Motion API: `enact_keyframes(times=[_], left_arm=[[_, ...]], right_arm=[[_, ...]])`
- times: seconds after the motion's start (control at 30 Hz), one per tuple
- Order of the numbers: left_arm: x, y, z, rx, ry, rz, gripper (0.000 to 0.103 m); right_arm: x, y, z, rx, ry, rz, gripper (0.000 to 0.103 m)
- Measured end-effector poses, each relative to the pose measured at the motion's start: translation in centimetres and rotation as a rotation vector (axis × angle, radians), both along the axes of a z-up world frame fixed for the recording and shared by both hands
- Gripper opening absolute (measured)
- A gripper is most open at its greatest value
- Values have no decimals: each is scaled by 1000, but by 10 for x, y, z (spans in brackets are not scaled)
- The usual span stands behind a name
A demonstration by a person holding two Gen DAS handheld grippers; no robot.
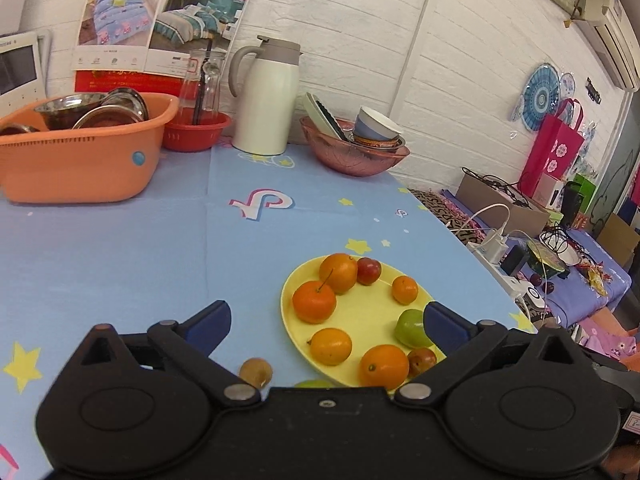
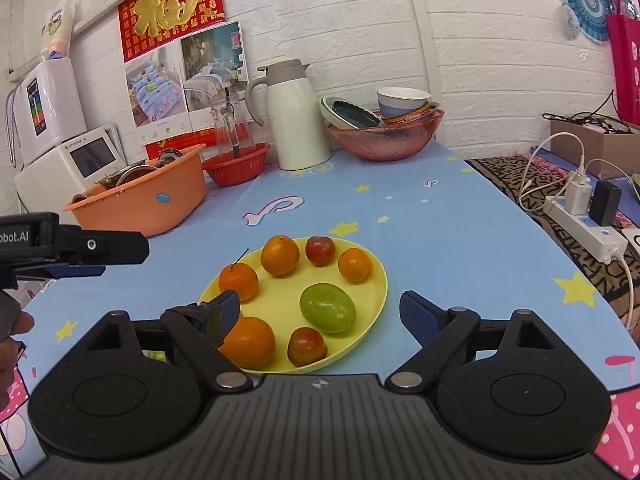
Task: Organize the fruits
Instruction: 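Move both open tools back toward the loose fruits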
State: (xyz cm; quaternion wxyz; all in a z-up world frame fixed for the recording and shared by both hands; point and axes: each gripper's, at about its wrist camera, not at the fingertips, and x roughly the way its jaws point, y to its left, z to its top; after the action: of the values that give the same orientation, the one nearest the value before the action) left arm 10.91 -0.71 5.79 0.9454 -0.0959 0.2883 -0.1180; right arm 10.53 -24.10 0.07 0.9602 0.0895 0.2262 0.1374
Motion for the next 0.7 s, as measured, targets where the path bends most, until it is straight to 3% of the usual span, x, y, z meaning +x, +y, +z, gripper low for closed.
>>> enact_keyframes(times=[0.23,0.47,0.7], left_arm=[[-30,11,-23,45,43,34,103],[-45,25,-45,53,112,60,103],[-55,41,-51,36,124,86,103]], right_arm=[[-20,14,-15,-11,32,40,103],[-33,28,-32,-17,78,95,103],[-39,44,-33,-14,71,173,103]])
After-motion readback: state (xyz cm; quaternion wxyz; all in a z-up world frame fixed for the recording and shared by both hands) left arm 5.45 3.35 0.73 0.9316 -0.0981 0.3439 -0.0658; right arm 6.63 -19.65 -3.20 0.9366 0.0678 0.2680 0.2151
